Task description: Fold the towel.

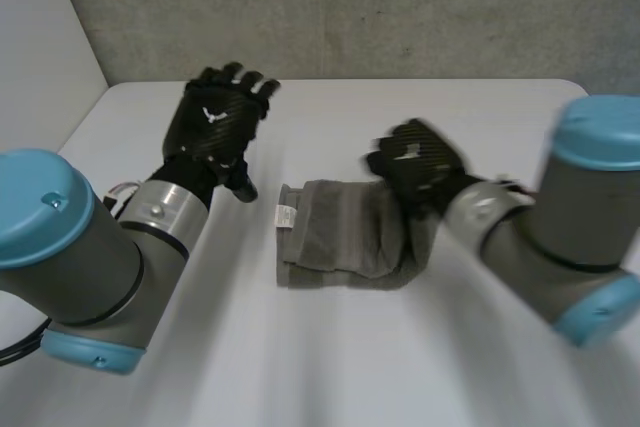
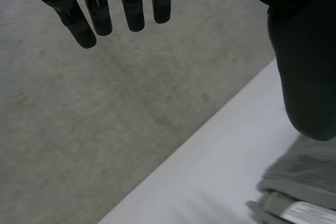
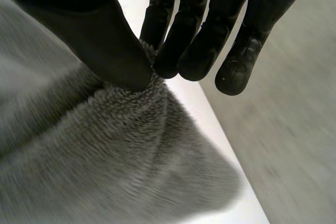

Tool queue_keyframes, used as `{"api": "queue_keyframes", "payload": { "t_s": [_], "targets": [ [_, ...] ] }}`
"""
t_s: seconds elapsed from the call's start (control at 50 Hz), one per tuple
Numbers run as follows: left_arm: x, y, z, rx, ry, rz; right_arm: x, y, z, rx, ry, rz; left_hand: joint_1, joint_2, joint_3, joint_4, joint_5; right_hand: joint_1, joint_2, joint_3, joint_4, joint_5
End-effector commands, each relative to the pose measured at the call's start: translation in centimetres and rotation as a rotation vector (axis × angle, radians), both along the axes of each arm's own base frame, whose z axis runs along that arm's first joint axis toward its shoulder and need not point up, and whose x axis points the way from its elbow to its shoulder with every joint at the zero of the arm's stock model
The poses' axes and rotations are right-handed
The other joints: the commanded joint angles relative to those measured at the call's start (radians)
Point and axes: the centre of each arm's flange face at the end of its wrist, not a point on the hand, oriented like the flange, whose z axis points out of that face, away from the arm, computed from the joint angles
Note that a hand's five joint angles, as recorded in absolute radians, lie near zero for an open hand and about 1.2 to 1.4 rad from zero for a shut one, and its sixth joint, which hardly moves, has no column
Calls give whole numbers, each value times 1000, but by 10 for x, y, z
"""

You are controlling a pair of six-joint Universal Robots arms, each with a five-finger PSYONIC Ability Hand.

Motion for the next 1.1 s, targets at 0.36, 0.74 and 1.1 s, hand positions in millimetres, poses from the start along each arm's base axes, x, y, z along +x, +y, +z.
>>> {"api": "queue_keyframes", "payload": {
  "t_s": [0.36, 0.74, 1.1],
  "targets": [
    [-1, -12, 5, 40, 83, 65, 40, 56, -6, 216, -47, 113, -84, -76, -68, -87, -214, -998, -1150, -1161, -1157, -1124],
    [-32, 26, -100, 292, -94, -45, -1, -10, -58, 431, -136, -148, -78, -71, -62, -81, -208, -998, -1150, -1161, -1157, -1124],
    [-29, 24, -22, 151, 8, -44, -6, -13, 38, 243, -299, -130, -84, -76, -68, -87, -214, -998, -1150, -1161, -1157, -1124]
  ]
}}
